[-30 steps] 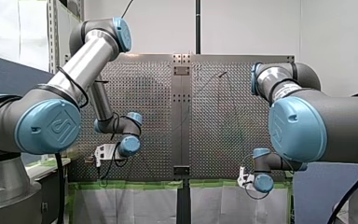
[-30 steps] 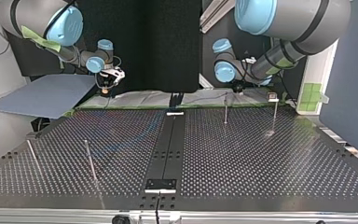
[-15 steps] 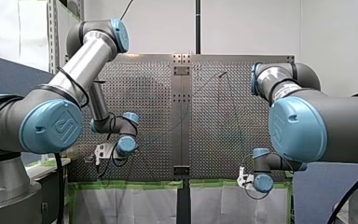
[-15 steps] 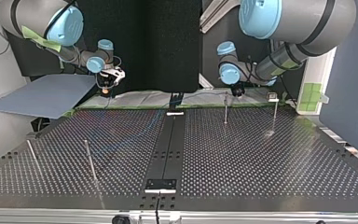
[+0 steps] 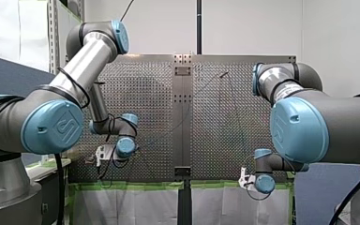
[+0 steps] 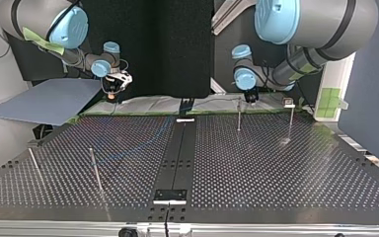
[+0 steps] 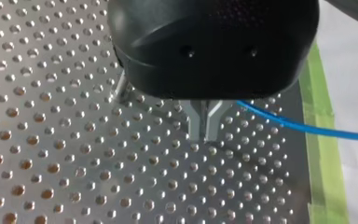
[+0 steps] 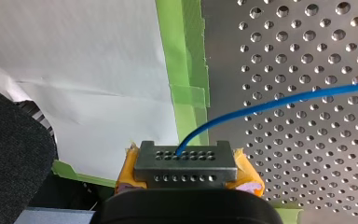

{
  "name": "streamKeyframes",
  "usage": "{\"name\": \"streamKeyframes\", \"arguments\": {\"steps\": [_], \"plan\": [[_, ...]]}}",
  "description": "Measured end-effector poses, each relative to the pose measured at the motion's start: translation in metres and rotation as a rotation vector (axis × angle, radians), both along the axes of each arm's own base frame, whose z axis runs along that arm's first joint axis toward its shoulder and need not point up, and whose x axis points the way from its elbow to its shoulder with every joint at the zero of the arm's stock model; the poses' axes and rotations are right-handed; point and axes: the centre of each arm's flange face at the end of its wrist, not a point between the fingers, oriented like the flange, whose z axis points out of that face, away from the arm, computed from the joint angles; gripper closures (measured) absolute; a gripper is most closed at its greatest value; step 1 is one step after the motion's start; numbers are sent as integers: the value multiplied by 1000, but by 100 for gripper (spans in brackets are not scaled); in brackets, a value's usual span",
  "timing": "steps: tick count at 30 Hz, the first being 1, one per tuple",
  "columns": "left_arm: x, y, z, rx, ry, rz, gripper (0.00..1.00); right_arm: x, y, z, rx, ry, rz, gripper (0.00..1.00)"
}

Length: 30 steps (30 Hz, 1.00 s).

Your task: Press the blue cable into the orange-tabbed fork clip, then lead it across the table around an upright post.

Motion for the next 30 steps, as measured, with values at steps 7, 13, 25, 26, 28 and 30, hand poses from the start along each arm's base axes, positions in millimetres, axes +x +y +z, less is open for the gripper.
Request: {"name": "streamKeyframes", "arguments": {"steps": [7, 13, 25, 26, 28, 30], "plan": [[4, 7, -1, -9, 3, -2, 100, 0, 0, 0, 1, 0, 1, 100], [5, 5, -2, -26, 7, -40, 100, 0, 0, 0, 2, 0, 1, 100], [7, 8, -3, -40, 15, -62, 100, 0, 0, 0, 2, 0, 0, 100], [7, 8, -3, -40, 16, -62, 100, 0, 0, 0, 2, 0, 0, 100], [7, 9, -3, -38, 22, -63, 100, 0, 0, 0, 1, 0, 0, 100], [6, 10, -3, -36, 34, -63, 100, 0, 0, 0, 1, 0, 1, 100]]}}
